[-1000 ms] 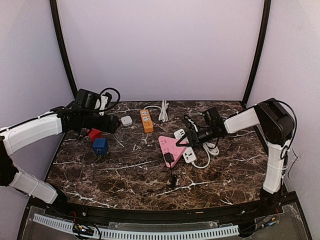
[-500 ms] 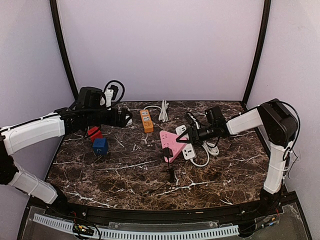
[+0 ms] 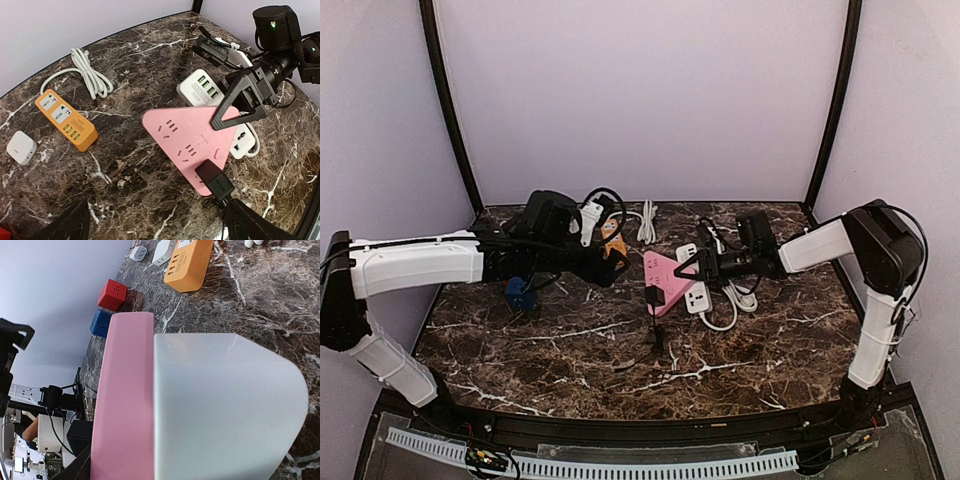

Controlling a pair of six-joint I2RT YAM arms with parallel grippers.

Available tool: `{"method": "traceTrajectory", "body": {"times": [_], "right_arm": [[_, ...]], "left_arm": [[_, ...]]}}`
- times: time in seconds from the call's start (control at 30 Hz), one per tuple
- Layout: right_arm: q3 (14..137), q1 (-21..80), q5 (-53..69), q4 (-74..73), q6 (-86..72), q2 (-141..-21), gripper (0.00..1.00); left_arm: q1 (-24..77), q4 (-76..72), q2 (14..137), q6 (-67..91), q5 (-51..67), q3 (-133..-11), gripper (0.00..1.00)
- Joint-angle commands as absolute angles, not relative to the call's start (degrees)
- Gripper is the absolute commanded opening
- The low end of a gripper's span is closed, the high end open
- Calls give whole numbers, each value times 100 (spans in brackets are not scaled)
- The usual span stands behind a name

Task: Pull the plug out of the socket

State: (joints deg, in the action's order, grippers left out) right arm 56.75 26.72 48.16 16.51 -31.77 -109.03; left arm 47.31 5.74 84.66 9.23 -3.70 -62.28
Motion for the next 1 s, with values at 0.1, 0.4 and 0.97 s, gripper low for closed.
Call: {"method": "traceTrajectory", "body": {"times": [0.1, 0.4, 0.97], "right_arm": [[5449, 2628, 4178, 2495, -3619, -10391, 0], [5173, 2629, 3799, 2848, -3822, -10025, 0], [4847, 2631, 3375, 2894, -3772, -9392, 0]], "left_arm": [[5044, 238, 8824, 1612, -220, -6290, 83], [5329, 284, 9722, 2380, -581, -7049, 72], [5456, 863, 10696, 2745, -688, -8261, 51]]}}
